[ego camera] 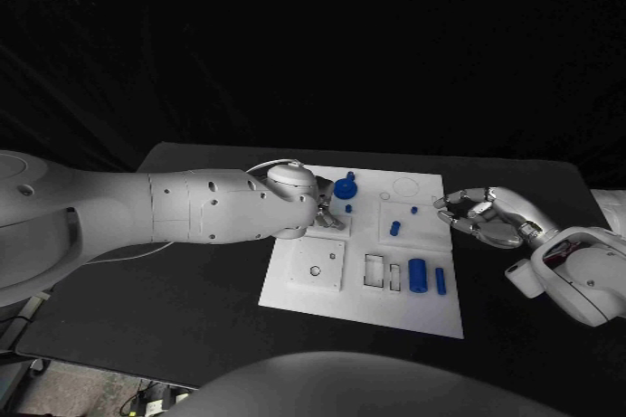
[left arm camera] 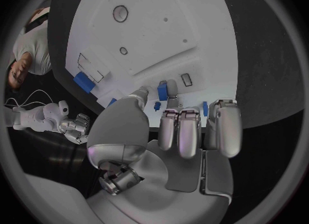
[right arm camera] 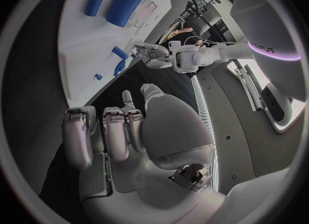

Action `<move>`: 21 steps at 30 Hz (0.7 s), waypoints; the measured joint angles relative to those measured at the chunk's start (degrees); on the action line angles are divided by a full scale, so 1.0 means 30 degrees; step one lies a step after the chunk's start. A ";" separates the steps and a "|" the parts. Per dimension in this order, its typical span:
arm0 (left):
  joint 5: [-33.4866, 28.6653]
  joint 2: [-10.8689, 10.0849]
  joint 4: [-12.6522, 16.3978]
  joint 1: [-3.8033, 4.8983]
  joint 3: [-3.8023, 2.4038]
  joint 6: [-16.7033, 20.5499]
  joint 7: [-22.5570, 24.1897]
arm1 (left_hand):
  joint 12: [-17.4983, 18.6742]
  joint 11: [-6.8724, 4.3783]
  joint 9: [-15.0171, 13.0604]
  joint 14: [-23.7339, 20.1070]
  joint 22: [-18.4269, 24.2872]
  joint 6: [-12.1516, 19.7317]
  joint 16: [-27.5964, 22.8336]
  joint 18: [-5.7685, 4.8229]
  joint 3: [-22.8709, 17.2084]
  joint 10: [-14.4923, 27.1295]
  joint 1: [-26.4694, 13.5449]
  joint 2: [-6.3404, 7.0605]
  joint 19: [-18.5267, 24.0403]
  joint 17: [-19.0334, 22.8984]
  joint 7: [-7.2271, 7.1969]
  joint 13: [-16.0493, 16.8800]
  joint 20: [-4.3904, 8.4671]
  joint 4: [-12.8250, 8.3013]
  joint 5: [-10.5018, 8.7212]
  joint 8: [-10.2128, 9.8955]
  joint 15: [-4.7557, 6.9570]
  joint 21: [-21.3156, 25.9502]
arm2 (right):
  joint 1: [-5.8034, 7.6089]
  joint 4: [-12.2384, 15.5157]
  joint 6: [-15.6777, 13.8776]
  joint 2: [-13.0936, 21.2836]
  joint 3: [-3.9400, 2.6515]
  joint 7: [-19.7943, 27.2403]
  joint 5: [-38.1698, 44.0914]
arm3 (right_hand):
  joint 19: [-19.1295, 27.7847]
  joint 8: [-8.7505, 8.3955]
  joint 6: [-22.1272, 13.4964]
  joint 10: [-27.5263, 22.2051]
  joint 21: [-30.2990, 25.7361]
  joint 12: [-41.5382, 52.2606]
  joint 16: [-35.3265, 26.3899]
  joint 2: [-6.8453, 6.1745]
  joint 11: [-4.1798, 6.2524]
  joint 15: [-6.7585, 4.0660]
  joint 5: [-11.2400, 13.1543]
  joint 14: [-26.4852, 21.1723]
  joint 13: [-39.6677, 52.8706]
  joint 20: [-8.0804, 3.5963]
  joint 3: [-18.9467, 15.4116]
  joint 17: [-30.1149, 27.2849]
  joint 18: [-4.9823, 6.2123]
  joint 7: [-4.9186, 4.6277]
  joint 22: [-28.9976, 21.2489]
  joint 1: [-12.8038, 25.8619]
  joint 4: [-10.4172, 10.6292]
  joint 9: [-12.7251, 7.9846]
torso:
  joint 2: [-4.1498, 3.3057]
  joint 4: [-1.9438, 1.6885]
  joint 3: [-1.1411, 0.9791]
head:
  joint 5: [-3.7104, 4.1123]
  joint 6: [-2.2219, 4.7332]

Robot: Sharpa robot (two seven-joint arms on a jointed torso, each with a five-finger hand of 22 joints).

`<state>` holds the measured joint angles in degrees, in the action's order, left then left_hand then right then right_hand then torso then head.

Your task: Assemble the parts on the task board

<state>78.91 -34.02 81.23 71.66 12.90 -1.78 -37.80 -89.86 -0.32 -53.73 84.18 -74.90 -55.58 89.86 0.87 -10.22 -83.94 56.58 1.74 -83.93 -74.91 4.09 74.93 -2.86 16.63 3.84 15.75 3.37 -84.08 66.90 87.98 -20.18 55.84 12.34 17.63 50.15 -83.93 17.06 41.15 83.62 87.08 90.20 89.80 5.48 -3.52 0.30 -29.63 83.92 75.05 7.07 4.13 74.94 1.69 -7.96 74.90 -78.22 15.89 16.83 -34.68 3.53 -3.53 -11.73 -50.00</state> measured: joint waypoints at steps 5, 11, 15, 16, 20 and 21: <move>0.0043 0.0018 -0.0008 0.0004 -0.0006 -0.0059 0.0016 | 0.0000 0.0000 0.0000 -0.0009 0.0000 0.0005 0.0000 0.0000 0.0216 0.0000 -0.0101 -0.0101 -0.0068 0.0001 -0.0004 0.0000 -0.0068 0.0007 0.0091 0.0000 -0.0008 0.0000 | 0.0000 0.0003 0.0031 0.0011 0.0000 -0.0002 -0.0001 | 0.0000 0.0000 0.0000 -0.0001 0.0000 0.0002 0.0000 -0.0001 -0.0001 0.0000 0.0000 -0.0001 0.0000 0.0000 0.0000 -0.0001 -0.0001 0.0000 -0.0001 0.0001 0.0000 0.0000 | 0.0000 -0.0013 0.0000 | 0.0015 0.0000; 0.0199 0.0065 -0.0068 -0.0001 -0.0004 -0.0194 0.0017 | 0.0000 0.0000 -0.2047 -0.0066 0.0000 0.0732 0.0000 0.0002 0.0621 0.0000 -0.0362 -0.0363 -0.0069 0.0001 0.0089 0.0000 -0.0068 0.0041 0.0434 -0.0014 -0.0064 0.0000 | -0.0001 0.0008 0.0061 0.0011 0.0000 -0.0004 -0.0002 | 0.0000 0.0000 0.0000 -0.0001 0.0000 0.0007 0.0000 -0.0001 -0.0002 0.0000 0.0000 0.0000 0.0001 0.0000 0.0000 -0.0003 -0.0002 0.0000 0.0015 0.0001 0.0000 -0.0001 | -0.0004 -0.0011 0.0000 | 0.0015 0.0000; 0.0330 0.0078 -0.0076 -0.0003 -0.0003 -0.0296 0.0017 | 0.0000 0.0067 -0.2886 -0.0066 0.0000 0.1071 0.0000 0.0002 0.0959 -0.0071 -0.0799 -0.0800 0.0000 0.0001 0.0100 0.0000 -0.0137 0.0058 0.0886 -0.0014 -0.0064 0.0000 | -0.0002 0.0012 0.0088 0.0022 0.0000 -0.0014 -0.0002 | 0.0000 0.0000 0.0000 0.0010 0.0000 0.0008 0.0000 -0.0002 0.0010 0.0000 0.0000 0.0000 0.0005 0.0000 0.0054 -0.0003 -0.0001 0.0000 0.0014 0.0002 -0.0054 0.0000 | -0.0005 -0.0011 0.0000 | 0.0029 0.0000; 0.0370 0.0078 -0.0077 -0.0002 -0.0003 -0.0316 0.0017 | 0.0000 0.0068 -0.2886 -0.0066 0.0000 0.1080 0.0000 0.0002 0.0983 -0.0070 -0.0961 -0.0814 0.0000 0.0002 0.0092 0.0001 -0.0138 0.0034 0.1057 -0.0014 -0.0064 -0.0001 | -0.0002 0.0012 0.0094 0.0025 0.0000 -0.0016 -0.0002 | 0.0000 0.0000 0.0000 0.0037 0.0000 0.0008 0.0000 -0.0002 0.0037 0.0000 0.0000 0.0000 0.0007 0.0000 0.0054 -0.0003 -0.0001 0.0000 0.0014 0.0002 -0.0054 -0.0001 | -0.0005 -0.0011 0.0000 | 0.0031 0.0000; 0.0564 0.0076 -0.0082 -0.0003 -0.0006 -0.0425 0.0029 | 0.0000 0.0068 -0.3457 -0.0066 0.0000 0.1445 0.0000 0.0002 0.1033 -0.0070 -0.1214 -0.1069 0.0001 0.0002 0.0132 0.0000 -0.0137 0.0085 0.1957 0.0158 -0.0064 -0.0001 | -0.0002 0.0013 0.0116 0.0029 0.0000 -0.0023 -0.0003 | 0.0000 0.0000 0.0001 0.0045 0.0000 0.0009 0.0000 -0.0002 0.0044 0.0000 0.0000 0.0000 0.0017 0.0000 0.0053 -0.0004 -0.0001 -0.0001 0.0013 0.0002 -0.0054 -0.0001 | -0.0004 -0.0011 0.0000 | 0.0031 0.0000; 0.0594 0.0076 -0.0082 -0.0005 -0.0006 -0.0444 0.0035 | 0.0000 0.0068 -0.3458 -0.0066 0.0000 0.1482 0.0000 0.0000 0.1033 -0.0070 -0.1229 -0.1084 0.0001 0.0002 0.0158 0.0000 -0.0137 0.0084 0.2135 0.0226 -0.0064 0.0002 | -0.0003 0.0013 0.0120 0.0029 0.0000 -0.0024 -0.0003 | 0.0000 0.0000 0.0000 0.0045 0.0000 0.0009 0.0000 -0.0002 0.0045 0.0000 -0.0006 0.0000 0.0017 0.0000 0.0053 -0.0004 -0.0001 -0.0001 0.0013 0.0002 -0.0054 -0.0001 | -0.0004 -0.0011 0.0000 | 0.0031 0.0000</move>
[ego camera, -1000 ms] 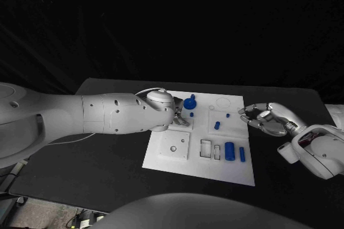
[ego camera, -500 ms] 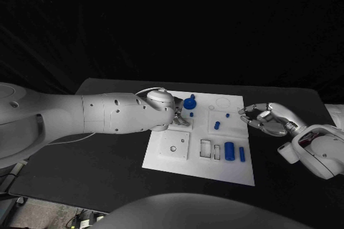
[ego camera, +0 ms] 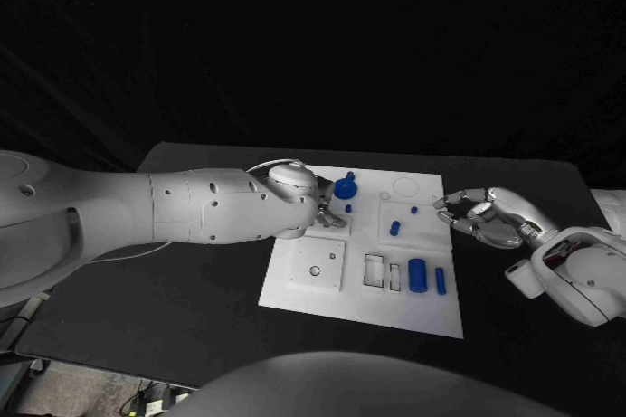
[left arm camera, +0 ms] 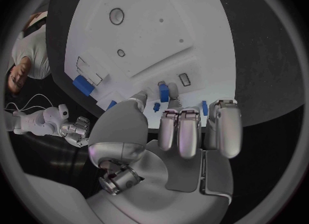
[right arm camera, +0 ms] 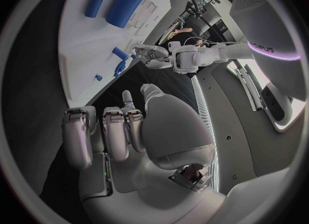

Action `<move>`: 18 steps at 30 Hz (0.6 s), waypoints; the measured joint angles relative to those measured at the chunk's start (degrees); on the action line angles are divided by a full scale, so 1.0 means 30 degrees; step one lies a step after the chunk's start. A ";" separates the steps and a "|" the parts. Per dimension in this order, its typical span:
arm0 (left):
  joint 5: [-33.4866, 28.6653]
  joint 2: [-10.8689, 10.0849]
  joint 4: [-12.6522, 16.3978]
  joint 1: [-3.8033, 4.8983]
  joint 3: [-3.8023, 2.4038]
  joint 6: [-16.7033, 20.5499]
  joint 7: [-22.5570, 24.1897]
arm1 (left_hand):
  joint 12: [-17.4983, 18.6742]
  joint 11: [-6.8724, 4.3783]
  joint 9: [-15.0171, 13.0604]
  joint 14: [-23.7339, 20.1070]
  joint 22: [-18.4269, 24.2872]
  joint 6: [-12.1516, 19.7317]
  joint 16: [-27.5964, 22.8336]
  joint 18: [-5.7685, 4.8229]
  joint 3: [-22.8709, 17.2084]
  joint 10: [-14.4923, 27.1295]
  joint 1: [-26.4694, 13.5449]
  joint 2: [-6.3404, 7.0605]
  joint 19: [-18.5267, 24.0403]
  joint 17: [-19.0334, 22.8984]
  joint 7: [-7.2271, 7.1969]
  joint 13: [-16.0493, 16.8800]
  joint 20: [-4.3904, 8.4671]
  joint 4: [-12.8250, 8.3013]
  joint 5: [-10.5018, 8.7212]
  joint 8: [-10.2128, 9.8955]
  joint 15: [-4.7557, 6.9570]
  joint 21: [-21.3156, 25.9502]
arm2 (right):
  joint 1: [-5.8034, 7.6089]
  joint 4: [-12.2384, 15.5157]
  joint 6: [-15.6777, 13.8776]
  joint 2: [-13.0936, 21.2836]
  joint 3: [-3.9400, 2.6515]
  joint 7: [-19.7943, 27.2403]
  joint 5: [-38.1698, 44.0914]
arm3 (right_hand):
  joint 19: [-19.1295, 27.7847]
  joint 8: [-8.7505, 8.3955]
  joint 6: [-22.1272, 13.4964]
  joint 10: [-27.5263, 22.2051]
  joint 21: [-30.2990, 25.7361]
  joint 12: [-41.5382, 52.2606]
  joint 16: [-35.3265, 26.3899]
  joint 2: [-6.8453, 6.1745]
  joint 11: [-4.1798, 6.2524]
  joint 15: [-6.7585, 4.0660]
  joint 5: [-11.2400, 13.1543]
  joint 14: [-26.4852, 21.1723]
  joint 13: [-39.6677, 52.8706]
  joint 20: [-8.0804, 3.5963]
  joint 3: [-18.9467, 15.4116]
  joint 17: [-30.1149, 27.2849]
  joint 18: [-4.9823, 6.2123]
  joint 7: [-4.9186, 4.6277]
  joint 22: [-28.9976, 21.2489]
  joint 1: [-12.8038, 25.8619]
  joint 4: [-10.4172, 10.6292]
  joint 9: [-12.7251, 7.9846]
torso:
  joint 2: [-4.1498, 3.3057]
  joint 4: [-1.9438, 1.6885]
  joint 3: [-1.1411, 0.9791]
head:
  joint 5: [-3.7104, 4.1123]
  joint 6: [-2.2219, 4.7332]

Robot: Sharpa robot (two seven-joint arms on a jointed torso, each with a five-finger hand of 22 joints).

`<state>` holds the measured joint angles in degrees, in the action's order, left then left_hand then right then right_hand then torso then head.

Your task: Assemble the parts on the task board

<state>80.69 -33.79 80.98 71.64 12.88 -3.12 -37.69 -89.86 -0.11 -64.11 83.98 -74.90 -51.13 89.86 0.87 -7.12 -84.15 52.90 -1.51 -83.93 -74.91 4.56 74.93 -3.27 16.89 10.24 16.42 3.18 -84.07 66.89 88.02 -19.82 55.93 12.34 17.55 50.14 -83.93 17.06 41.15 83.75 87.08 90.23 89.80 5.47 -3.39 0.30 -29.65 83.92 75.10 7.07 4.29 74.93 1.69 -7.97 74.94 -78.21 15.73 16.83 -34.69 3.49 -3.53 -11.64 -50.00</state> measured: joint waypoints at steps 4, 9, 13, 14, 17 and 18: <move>0.0199 -0.0008 0.0000 -0.0001 0.0000 -0.0106 0.0024 | 0.0000 0.0070 -0.0010 0.0000 0.0000 0.0264 0.0000 0.0001 -0.0002 0.0070 0.0178 -0.0275 0.0000 0.0000 -0.0054 0.0000 0.0000 0.0000 0.1214 0.0181 0.0000 0.0142 | 0.0000 0.0000 0.0028 0.0000 0.0000 -0.0005 0.0000 | 0.0000 0.0000 0.0000 0.0000 0.0000 0.0002 0.0000 -0.0001 -0.0001 0.0000 -0.0100 0.0000 -0.0005 0.0000 0.0052 -0.0001 0.0000 0.0000 -0.0001 0.0000 0.0053 0.0000 | 0.0004 0.0000 0.0000 | -0.0005 0.0000; 0.0434 -0.0060 0.0014 0.0006 -0.0004 -0.0198 0.0028 | 0.0000 0.0070 -0.0016 0.0000 0.0000 0.0435 0.0000 0.0001 -0.0435 0.0071 0.0196 -0.0561 0.0000 0.0001 -0.0024 0.0000 0.0001 0.0005 0.1857 0.0213 0.0000 0.0142 | -0.0001 0.0004 0.0058 0.0006 0.0000 -0.0009 -0.0001 | 0.0000 0.0000 0.0000 -0.0001 0.0000 0.0021 0.0000 0.0000 -0.0001 0.0000 -0.0099 0.0000 -0.0018 0.0000 0.0052 -0.0002 -0.0001 0.0000 -0.0002 0.0000 0.0053 0.0000 | 0.0005 0.0004 0.0002 | -0.0022 0.0000; 0.0557 -0.0079 0.0055 0.0002 -0.0002 -0.0237 0.0028 | 0.0000 0.0069 -0.0014 0.0000 0.0000 0.0475 0.0000 0.0003 -0.0507 0.0071 0.0098 -0.0659 0.0000 0.0001 0.0002 0.0000 0.0001 -0.0023 0.1857 0.0327 0.0000 0.0142 | -0.0004 0.0004 0.0076 0.0007 0.0001 -0.0015 -0.0001 | 0.0000 0.0000 0.0000 -0.0002 0.0000 0.0023 0.0000 -0.0001 -0.0002 0.0000 -0.0099 0.0000 -0.0019 0.0000 0.0052 -0.0002 -0.0001 0.0000 -0.0003 0.0001 0.0053 0.0000 | 0.0005 0.0005 0.0000 | -0.0035 0.0000; 0.0571 -0.0081 0.0058 0.0000 -0.0001 -0.0243 0.0028 | 0.0000 0.0069 -0.0015 0.0000 0.0000 0.0479 0.0000 0.0003 -0.0548 0.0071 0.0052 -0.0705 0.0000 0.0001 0.0001 0.0000 0.0001 0.0018 0.1857 0.0336 0.0000 0.0141 | -0.0004 0.0004 0.0080 0.0007 0.0001 -0.0018 -0.0002 | 0.0000 0.0000 0.0000 -0.0002 0.0000 0.0023 0.0000 -0.0001 -0.0002 0.0000 -0.0099 0.0000 -0.0018 0.0000 0.0052 -0.0002 0.0000 0.0000 -0.0004 0.0001 0.0053 0.0000 | 0.0005 0.0007 0.0002 | -0.0035 0.0000; 0.0591 -0.0086 0.0061 0.0000 -0.0001 -0.0249 0.0036 | 0.0000 0.0069 -0.0015 0.0000 0.0000 0.0502 0.0000 0.0002 -0.0559 0.0071 0.0041 -0.0694 0.0000 0.0001 -0.0019 0.0000 0.0001 0.0030 0.1857 0.0368 0.0000 0.0238 | -0.0005 0.0004 0.0093 0.0006 0.0001 -0.0028 -0.0002 | 0.0000 0.0000 0.0000 -0.0002 0.0000 0.0025 0.0000 -0.0001 -0.0003 0.0000 -0.0099 0.0000 -0.0018 0.0000 0.0052 -0.0003 0.0000 0.0000 -0.0004 0.0001 0.0053 0.0000 | 0.0005 0.0009 0.0000 | -0.0037 0.0000; 0.0591 -0.0087 0.0061 0.0000 -0.0001 -0.0249 0.0040 | 0.0000 0.0069 -0.0014 0.0000 0.0000 0.0502 0.0000 0.0002 -0.0559 0.0071 -0.0067 -0.0587 0.0000 0.0001 -0.0020 0.0000 0.0001 0.0030 0.1709 0.0445 0.0000 0.0238 | -0.0005 0.0003 0.0096 0.0006 0.0002 -0.0031 -0.0002 | 0.0000 0.0000 0.0000 -0.0003 0.0000 0.0025 0.0000 -0.0001 -0.0003 0.0000 -0.0099 0.0000 -0.0018 0.0000 0.0052 -0.0003 -0.0001 0.0000 -0.0004 0.0001 0.0053 0.0000 | 0.0005 0.0009 0.0002 | -0.0026 0.0000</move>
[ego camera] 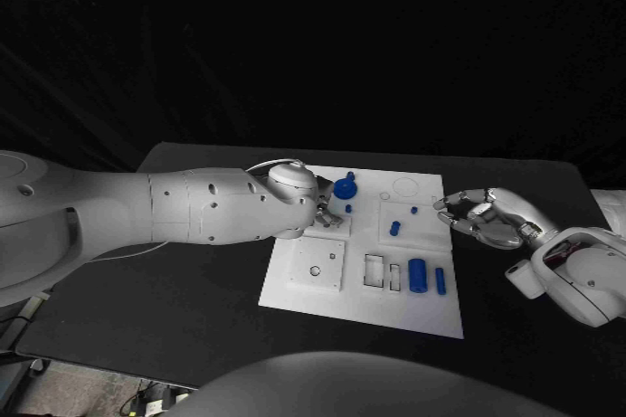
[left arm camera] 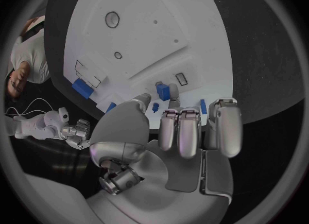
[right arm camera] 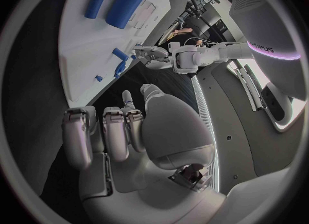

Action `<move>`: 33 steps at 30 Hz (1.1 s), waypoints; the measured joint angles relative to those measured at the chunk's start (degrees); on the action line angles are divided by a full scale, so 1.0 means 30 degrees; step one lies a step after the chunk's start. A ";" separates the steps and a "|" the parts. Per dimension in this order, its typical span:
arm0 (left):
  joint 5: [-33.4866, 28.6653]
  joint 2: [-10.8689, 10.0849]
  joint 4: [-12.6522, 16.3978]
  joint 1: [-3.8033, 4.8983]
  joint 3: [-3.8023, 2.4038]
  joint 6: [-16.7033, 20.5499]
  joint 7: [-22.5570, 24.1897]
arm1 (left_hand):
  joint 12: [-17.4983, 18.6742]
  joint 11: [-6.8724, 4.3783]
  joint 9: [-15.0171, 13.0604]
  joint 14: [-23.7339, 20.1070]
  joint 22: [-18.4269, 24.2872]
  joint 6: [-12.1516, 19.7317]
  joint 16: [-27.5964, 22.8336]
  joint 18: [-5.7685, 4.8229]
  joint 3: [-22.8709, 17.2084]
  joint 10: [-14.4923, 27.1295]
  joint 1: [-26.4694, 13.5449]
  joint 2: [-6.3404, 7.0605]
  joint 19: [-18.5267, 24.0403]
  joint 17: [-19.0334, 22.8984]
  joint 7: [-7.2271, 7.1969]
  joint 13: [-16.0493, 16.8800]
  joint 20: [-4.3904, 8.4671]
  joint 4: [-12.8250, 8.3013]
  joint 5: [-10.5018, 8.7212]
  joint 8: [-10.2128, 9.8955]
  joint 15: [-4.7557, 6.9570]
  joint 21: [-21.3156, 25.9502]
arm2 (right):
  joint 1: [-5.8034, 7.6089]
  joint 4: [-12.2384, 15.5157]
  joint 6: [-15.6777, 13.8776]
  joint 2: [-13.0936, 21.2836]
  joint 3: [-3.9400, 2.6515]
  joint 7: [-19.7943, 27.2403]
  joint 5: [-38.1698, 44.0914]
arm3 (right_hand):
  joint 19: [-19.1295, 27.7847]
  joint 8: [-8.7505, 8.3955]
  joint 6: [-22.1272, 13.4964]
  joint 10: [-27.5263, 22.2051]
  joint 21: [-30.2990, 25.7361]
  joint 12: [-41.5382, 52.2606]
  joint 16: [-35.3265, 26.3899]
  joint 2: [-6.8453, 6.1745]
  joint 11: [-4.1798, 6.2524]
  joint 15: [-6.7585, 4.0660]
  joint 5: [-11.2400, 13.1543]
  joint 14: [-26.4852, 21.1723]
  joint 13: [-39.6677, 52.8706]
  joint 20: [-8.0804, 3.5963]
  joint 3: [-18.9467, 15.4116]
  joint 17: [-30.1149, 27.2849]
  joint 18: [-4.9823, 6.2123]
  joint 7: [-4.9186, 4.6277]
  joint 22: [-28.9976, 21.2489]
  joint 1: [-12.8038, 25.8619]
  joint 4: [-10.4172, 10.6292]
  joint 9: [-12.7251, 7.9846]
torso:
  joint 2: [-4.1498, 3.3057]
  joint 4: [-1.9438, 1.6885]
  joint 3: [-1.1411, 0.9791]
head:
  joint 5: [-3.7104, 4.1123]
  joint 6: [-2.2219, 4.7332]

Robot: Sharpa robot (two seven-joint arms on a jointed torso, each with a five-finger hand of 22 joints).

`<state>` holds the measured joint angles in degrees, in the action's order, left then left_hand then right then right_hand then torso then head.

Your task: Assemble the parts on the task board

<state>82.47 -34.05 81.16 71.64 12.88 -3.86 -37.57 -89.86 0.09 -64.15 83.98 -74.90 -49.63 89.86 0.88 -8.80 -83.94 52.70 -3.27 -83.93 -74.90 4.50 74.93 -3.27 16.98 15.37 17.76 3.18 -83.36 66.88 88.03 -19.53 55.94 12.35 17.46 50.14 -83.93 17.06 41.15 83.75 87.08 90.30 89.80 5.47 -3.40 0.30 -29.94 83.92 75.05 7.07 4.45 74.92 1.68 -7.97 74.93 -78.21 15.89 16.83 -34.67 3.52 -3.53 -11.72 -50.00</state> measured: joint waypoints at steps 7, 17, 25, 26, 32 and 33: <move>-0.0059 -0.0026 -0.0003 -0.0002 0.0002 -0.0001 0.0025 | 0.0000 0.0000 0.0003 0.0000 0.0000 0.0011 0.0000 -0.0001 0.0011 0.0000 -0.0461 0.0461 0.0000 0.0001 -0.0005 0.0000 0.0001 -0.0010 -0.1024 0.0186 0.0000 0.0000 | -0.0006 -0.0005 0.0024 0.0003 0.0000 -0.0026 0.0000 | 0.0000 0.0000 -0.0001 -0.0001 0.0000 0.0001 0.0000 0.0000 -0.0002 0.0000 0.0000 0.0000 0.0005 0.0000 0.0000 -0.0001 0.0000 0.0000 -0.0002 0.0000 0.0001 0.0000 | 0.0004 -0.0002 -0.0002 | 0.0018 0.0000; -0.0447 -0.0076 -0.0020 0.0022 -0.0017 0.0084 0.0099 | 0.0000 0.0047 0.0006 -0.0004 0.0000 0.0023 0.0000 0.0001 0.1026 -0.0048 -0.1531 0.0750 -0.0067 -0.0014 0.0037 0.0000 -0.0068 -0.0040 -0.1314 -0.0079 -0.0143 0.0090 | -0.0011 -0.0019 0.0047 -0.0016 0.0000 -0.0077 0.0001 | 0.0000 0.0000 0.0000 -0.0003 0.0000 -0.0028 0.0000 0.0003 -0.0003 0.0000 0.0000 0.0000 0.0019 0.0000 0.0053 -0.0003 0.0001 0.0000 -0.0004 -0.0003 -0.0054 0.0000 | 0.0004 -0.0004 -0.0002 | 0.0024 0.0000; -0.0918 -0.0185 -0.0021 0.0022 -0.0014 0.0434 0.0251 | 0.0000 0.0138 0.0005 -0.0006 0.0000 -0.0259 0.0000 0.0000 0.2739 -0.0001 -0.2342 0.0410 -0.0026 -0.0012 0.0170 0.0000 -0.0161 -0.0075 -0.2228 -0.0614 -0.0279 0.0090 | -0.0011 -0.0029 0.0076 -0.0021 0.0000 -0.0127 0.0002 | 0.0000 0.0000 0.0000 -0.0004 0.0000 -0.0029 0.0000 0.0083 -0.0004 0.0000 0.0001 0.0000 0.0018 0.0000 0.0053 -0.0004 0.0001 0.0000 -0.0005 -0.0083 -0.0053 0.0000 | -0.0004 -0.0004 -0.0002 | 0.0007 0.0000; -0.0971 -0.0205 -0.0021 0.0022 -0.0014 0.0482 0.0269 | 0.0000 0.0138 0.0005 -0.0006 0.0001 -0.0337 0.0000 -0.0001 0.2934 -0.0001 -0.2393 0.0358 -0.0053 -0.0012 0.0175 0.0000 -0.0188 -0.0070 -0.2518 -0.0679 -0.0279 0.0090 | -0.0011 -0.0032 0.0079 -0.0022 0.0000 -0.0134 0.0002 | 0.0000 0.0000 0.0000 -0.0004 0.0000 -0.0027 0.0000 0.0083 -0.0005 0.0000 0.0001 0.0000 0.0017 0.0001 0.0085 -0.0004 0.0000 0.0000 -0.0005 -0.0083 -0.0021 0.0000 | -0.0004 -0.0004 -0.0002 | 0.0005 0.0000; -0.1354 -0.0372 -0.0010 0.0005 0.0007 0.0786 0.0438 | 0.0000 0.0138 0.0216 -0.0006 0.0000 -0.0929 0.0000 0.0000 0.3897 -0.0001 -0.2328 0.0117 -0.0069 -0.0011 0.0112 0.0000 -0.0205 -0.0071 -0.3463 -0.0830 -0.0279 0.0090 | -0.0012 -0.0053 0.0095 -0.0032 0.0000 -0.0170 0.0003 | 0.0000 0.0000 0.0000 -0.0006 0.0000 -0.0020 0.0000 0.0108 -0.0006 0.0001 0.0001 0.0000 0.0011 0.0000 0.0163 -0.0005 0.0001 0.0000 -0.0006 -0.0108 -0.0055 0.0007 | 0.0004 -0.0004 -0.0002 | 0.0011 0.0000; -0.1463 -0.0405 -0.0010 0.0003 0.0010 0.0835 0.0471 | 0.0000 0.0138 0.0424 -0.0006 0.0000 -0.1082 0.0000 -0.0001 0.4004 0.0000 -0.2208 -0.0002 -0.0069 -0.0010 0.0093 0.0000 -0.0205 -0.0074 -0.3370 -0.0820 -0.0279 0.0090 | -0.0012 -0.0058 0.0098 -0.0034 0.0000 -0.0176 0.0003 | 0.0000 0.0000 0.0000 -0.0007 0.0000 -0.0009 0.0000 0.0108 -0.0006 0.0000 0.0001 0.0000 0.0009 0.0000 0.0160 -0.0005 0.0000 0.0000 -0.0006 -0.0108 -0.0053 0.0014 | 0.0004 -0.0004 -0.0002 | 0.0015 0.0000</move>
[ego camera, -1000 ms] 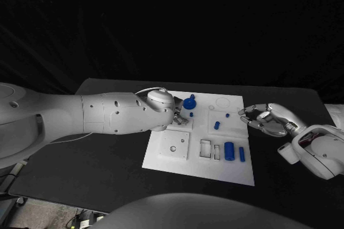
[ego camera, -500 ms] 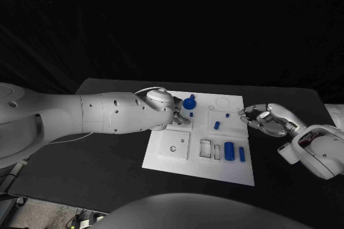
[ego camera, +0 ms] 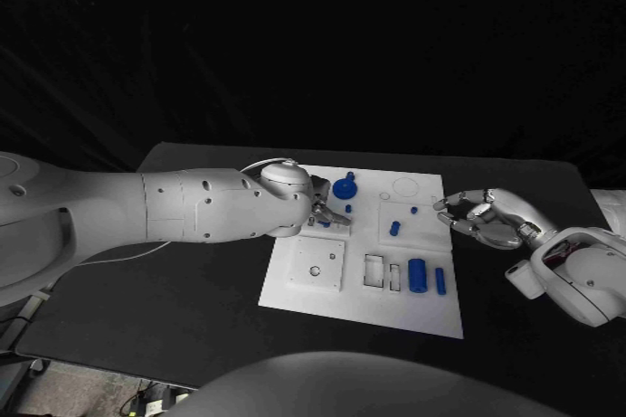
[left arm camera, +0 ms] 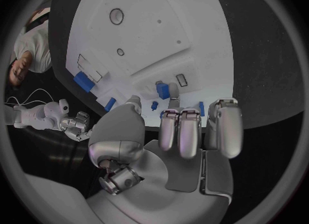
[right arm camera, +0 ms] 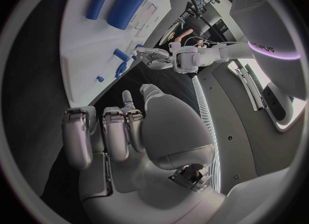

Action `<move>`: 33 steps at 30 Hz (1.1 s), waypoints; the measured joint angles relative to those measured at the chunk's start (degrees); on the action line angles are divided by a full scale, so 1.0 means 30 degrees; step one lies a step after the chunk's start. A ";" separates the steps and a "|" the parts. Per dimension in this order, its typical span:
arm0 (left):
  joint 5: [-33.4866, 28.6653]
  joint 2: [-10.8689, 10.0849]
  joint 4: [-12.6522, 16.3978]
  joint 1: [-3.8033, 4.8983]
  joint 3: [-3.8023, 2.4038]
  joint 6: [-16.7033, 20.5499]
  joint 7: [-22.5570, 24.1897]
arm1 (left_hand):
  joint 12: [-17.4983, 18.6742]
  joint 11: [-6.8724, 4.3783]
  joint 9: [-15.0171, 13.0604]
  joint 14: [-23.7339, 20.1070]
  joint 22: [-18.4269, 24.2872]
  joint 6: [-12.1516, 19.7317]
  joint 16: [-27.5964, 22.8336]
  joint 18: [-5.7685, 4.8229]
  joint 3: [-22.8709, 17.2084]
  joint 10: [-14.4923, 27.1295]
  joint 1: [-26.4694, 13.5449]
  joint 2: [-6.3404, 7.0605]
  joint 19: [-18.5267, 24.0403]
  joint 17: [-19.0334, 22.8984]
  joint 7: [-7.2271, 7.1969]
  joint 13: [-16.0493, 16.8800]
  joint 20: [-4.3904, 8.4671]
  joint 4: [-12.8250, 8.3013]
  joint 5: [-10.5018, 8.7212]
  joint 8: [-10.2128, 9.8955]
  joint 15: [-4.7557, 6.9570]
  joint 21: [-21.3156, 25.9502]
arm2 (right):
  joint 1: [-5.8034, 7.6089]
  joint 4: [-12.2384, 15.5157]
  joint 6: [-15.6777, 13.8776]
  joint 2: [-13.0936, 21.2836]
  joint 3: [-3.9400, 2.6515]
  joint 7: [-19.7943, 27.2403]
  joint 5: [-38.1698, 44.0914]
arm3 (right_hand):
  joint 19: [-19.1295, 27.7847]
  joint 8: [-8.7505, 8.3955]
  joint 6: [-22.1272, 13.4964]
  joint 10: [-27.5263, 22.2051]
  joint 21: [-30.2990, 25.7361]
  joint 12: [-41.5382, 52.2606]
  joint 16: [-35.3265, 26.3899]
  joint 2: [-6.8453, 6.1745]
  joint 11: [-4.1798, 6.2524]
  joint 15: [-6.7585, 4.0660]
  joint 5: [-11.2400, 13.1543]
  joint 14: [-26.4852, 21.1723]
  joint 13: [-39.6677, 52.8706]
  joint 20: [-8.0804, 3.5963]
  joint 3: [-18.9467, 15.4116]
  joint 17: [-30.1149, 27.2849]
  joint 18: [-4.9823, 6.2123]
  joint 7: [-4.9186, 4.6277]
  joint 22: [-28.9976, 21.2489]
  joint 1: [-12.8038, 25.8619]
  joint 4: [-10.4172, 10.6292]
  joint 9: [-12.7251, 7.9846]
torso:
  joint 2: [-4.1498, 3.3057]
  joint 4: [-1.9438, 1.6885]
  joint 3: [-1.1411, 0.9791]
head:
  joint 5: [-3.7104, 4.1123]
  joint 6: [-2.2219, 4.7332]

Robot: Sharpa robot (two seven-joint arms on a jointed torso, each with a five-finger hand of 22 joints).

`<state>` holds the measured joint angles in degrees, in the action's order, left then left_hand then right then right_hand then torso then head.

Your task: Assemble the parts on the task board

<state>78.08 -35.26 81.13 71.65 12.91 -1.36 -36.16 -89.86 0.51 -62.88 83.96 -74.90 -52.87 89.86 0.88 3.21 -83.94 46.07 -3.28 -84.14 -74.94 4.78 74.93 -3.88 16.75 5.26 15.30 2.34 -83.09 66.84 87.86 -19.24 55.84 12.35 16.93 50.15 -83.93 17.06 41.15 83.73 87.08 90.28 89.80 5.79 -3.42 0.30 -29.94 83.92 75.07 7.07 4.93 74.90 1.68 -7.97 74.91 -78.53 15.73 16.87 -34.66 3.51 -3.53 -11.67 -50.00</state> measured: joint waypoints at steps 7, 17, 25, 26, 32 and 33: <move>-0.0835 -0.0078 -0.0128 0.0014 -0.0001 0.0192 0.0272 | 0.0000 -0.0001 0.0359 0.0000 0.0000 -0.0297 0.0000 0.0000 0.0622 0.0000 0.1307 -0.0679 0.0000 0.0001 -0.0097 0.0000 0.0001 -0.0005 0.2149 0.0006 0.0001 0.0223 | -0.0002 -0.0011 0.0020 -0.0004 0.0000 -0.0044 0.0000 | 0.0000 0.0000 0.0000 -0.0002 0.0000 0.0010 0.0000 -0.0003 -0.0002 0.0000 0.0000 0.0000 -0.0008 0.0000 0.0000 0.0000 0.0001 0.0000 -0.0001 0.0003 0.0000 0.0001 | 0.0004 0.0004 0.0000 | 0.0004 0.0000; -0.1698 -0.0132 -0.0319 0.0055 -0.0026 0.0200 0.0726 | 0.0000 -0.0001 0.0331 0.0000 0.0000 -0.0514 0.0000 -0.0001 0.0068 0.0000 0.3668 -0.0749 0.0000 0.0004 -0.0089 0.0000 0.0001 -0.0034 0.9745 -0.0680 0.0002 0.0334 | -0.0003 -0.0003 0.0050 0.0017 0.0000 -0.0109 0.0001 | 0.0000 0.0000 0.0000 -0.0031 0.0000 -0.0025 0.0000 -0.0006 -0.0032 0.0000 0.0000 0.0000 -0.0001 0.0000 0.0000 0.0008 0.0000 0.0000 -0.0003 0.0005 0.0000 -0.0001 | -0.0004 -0.0004 0.0000 | 0.0016 0.0000; -0.2085 -0.0181 -0.0379 0.0073 -0.0032 0.0246 0.1069 | 0.0000 -0.0001 0.0272 0.0000 0.0000 -0.0639 0.0000 0.0000 -1.0342 -0.0001 0.3952 0.1995 0.0000 0.0005 -0.0030 0.0000 0.0001 0.0100 0.2617 -0.1370 0.0002 0.0334 | -0.0003 0.0003 0.0076 0.0018 0.0000 -0.0156 0.0001 | 0.0000 0.0000 0.0000 -0.0032 0.0000 -0.0025 0.0000 -0.0006 -0.0033 0.0000 0.0000 0.0000 0.0009 0.0000 0.0038 0.0014 0.0001 0.0000 -0.0004 0.0006 0.0040 -0.0002 | -0.0005 -0.0005 0.0000 | 0.0009 0.0000; -0.2114 -0.0181 -0.0377 0.0073 -0.0033 0.0250 0.1108 | 0.0000 -0.0001 0.0273 0.0000 0.0000 -0.0648 0.0000 0.0000 -1.1438 -0.0001 0.3627 0.2426 0.0004 0.0005 -0.0022 0.0000 -0.0003 0.0092 0.2440 -0.1411 0.0002 0.0334 | -0.0003 0.0003 0.0079 0.0018 0.0000 -0.0162 0.0001 | 0.0000 0.0000 0.0001 -0.0032 0.0000 -0.0025 0.0000 -0.0007 -0.0033 0.0000 0.0000 0.0000 0.0009 0.0000 0.0053 0.0014 0.0001 0.0000 -0.0004 0.0007 0.0055 -0.0002 | -0.0005 -0.0005 0.0000 | 0.0007 0.0000; -0.2241 -0.0223 -0.0338 0.0063 -0.0029 0.0255 0.1272 | 0.0000 -0.0001 0.0274 0.0000 0.0000 -0.0744 0.0000 0.0000 -1.6663 -0.0001 0.2142 0.4499 0.0074 0.0006 0.0074 0.0000 -0.0072 -0.0047 0.1680 -0.1186 0.0002 0.0444 | -0.0003 0.0003 0.0105 0.0018 0.0000 -0.0192 0.0001 | 0.0000 0.0000 0.0000 -0.0033 0.0000 -0.0023 0.0000 -0.0007 -0.0033 0.0000 0.0001 0.0000 -0.0002 0.0000 0.0053 0.0012 0.0000 0.0000 0.0011 0.0007 0.0055 -0.0003 | -0.0005 -0.0005 0.0000 | -0.0013 0.0000; -0.2256 -0.0234 -0.0323 0.0059 -0.0028 0.0255 0.1297 | 0.0000 -0.0001 0.0274 0.0000 0.0001 -0.0744 0.0000 0.0000 -1.6974 -0.0001 0.2157 0.4693 0.0074 0.0007 0.0074 0.0000 -0.0071 -0.0067 0.1615 -0.1177 0.0002 0.0445 | -0.0003 0.0003 0.0110 0.0018 0.0000 -0.0196 0.0001 | 0.0000 0.0000 0.0000 -0.0033 0.0000 -0.0022 0.0000 -0.0007 -0.0034 0.0001 0.0000 0.0000 -0.0004 0.0000 0.0053 0.0012 0.0001 0.0000 0.0012 0.0007 0.0055 -0.0004 | -0.0005 -0.0005 0.0000 | -0.0013 0.0000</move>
<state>71.31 -35.96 80.16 71.83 12.83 -0.60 -32.27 -89.86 0.50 -62.06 83.96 -74.90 -55.10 89.86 0.88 -47.71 -83.94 52.54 10.80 -83.92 -74.92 5.01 74.93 -4.10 16.56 10.10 11.77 2.35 -81.75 66.83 87.87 -18.91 55.90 12.35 16.34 50.15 -83.93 17.06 41.15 83.63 87.08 90.21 89.80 5.77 -3.52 0.30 -29.94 83.92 75.06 7.07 5.09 74.94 1.69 -7.97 74.95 -78.51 15.89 16.86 -34.68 3.49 -3.53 -11.71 -50.00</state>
